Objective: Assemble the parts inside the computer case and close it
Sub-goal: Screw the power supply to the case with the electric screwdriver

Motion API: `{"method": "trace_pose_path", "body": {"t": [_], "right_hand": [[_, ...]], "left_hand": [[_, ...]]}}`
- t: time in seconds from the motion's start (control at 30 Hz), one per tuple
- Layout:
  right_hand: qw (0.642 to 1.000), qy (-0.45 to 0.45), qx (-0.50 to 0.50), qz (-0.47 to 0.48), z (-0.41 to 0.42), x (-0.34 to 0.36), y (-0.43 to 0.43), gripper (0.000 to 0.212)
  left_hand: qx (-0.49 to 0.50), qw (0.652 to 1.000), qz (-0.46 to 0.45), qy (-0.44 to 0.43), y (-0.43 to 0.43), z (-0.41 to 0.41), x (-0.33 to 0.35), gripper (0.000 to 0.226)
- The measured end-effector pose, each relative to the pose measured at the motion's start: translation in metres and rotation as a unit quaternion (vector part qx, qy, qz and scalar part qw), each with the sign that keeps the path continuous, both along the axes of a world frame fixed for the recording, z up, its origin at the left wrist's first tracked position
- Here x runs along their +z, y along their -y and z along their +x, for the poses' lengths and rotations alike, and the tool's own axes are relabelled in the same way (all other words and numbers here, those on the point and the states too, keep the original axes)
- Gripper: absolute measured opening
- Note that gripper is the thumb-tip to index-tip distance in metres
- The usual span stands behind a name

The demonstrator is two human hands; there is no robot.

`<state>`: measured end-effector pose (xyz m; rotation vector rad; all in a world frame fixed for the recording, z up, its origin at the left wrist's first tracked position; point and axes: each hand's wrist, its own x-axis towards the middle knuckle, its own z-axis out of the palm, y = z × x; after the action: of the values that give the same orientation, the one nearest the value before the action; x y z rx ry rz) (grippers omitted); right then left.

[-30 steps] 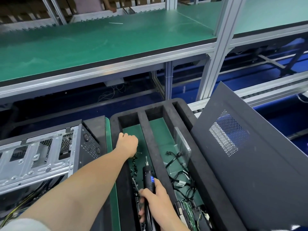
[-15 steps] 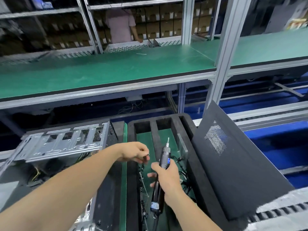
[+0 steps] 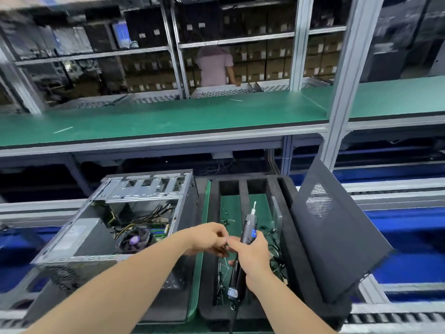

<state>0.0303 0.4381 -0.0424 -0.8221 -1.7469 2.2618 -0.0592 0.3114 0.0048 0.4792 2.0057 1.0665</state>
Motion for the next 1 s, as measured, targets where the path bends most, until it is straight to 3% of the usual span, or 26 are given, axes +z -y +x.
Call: {"method": "trace_pose_path", "body": {"t": [0.2, 0.33, 0.5, 0.6, 0.67, 0.8, 0.9, 1.0], "right_hand": [[0.999, 0.033, -0.014, 0.018, 0.007, 0.002, -0.008, 0.099], [0.997, 0.066, -0.019, 0.035, 0.008, 0.003, -0.011, 0.068], [0.995, 0.078, -0.017, 0.056, 0.009, 0.000, -0.014, 0.045], [0.995, 0.073, 0.004, 0.066, 0.012, 0.000, -0.008, 0.040], [0.997, 0.049, 0.038, 0.039, 0.013, 0.002, 0.002, 0.039], [0.992, -0.008, 0.125, -0.020, 0.015, 0.017, 0.029, 0.058], [0.979, -0.056, 0.197, 0.010, 0.017, 0.034, 0.053, 0.030], [0.961, -0.089, 0.260, 0.021, 0.022, 0.052, 0.082, 0.028]], "left_hand": [[0.076, 0.997, 0.028, 0.005, -0.009, 0.020, -0.008, 0.021], [0.158, 0.987, 0.029, -0.021, -0.012, 0.025, -0.012, 0.013], [0.179, 0.965, -0.084, -0.172, -0.004, 0.021, -0.006, 0.012], [0.176, 0.962, -0.103, -0.179, 0.000, 0.021, 0.001, 0.026], [0.196, 0.967, -0.065, -0.150, 0.004, 0.021, 0.006, 0.025], [0.298, 0.948, 0.088, -0.074, 0.018, 0.015, 0.021, 0.009], [0.335, 0.928, 0.158, -0.048, 0.038, 0.009, 0.034, 0.008], [0.341, 0.923, 0.169, -0.061, 0.072, 0.012, 0.047, 0.015]]}}
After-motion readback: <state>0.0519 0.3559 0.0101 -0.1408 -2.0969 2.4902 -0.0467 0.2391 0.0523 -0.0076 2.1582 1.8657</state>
